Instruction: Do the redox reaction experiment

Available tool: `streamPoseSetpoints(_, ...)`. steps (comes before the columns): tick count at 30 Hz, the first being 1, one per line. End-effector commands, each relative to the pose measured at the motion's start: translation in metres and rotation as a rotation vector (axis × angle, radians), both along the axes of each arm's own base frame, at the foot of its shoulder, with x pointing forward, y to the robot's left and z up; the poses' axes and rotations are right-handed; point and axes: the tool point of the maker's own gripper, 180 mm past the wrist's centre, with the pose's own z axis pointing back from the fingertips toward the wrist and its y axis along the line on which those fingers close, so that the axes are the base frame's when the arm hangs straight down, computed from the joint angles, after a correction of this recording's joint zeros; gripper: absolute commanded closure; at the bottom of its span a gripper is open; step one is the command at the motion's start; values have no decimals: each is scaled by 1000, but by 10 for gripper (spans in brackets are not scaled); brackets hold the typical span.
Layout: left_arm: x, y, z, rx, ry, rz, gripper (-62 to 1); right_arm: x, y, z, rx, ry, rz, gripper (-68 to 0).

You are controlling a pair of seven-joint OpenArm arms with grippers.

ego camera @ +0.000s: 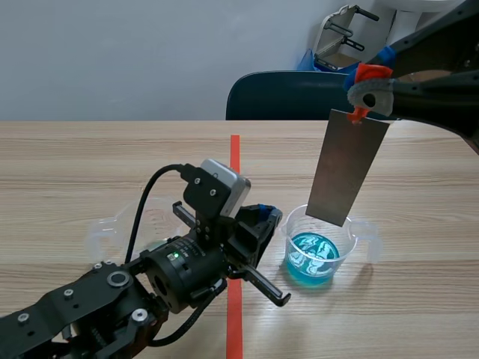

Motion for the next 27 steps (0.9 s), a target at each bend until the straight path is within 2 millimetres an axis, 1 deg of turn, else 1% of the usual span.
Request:
streamPoseSetpoints(1,2,-7,12,-35,-24,-8,-30,-2,2,11,27,-13,19,-7)
streamPoseSetpoints(5,1,-10,11,-43,-31,-18,-30,-2,2,11,27,-13,19,-7)
streamPoseSetpoints(13,-11,-20,9,-52,-26,-58,-30,-2,2,11,27,-13,19,-7)
streamPoseSetpoints(27,-11,-19,9,-53,-26,-57,-30,-2,2,11,27,-13,19,-7)
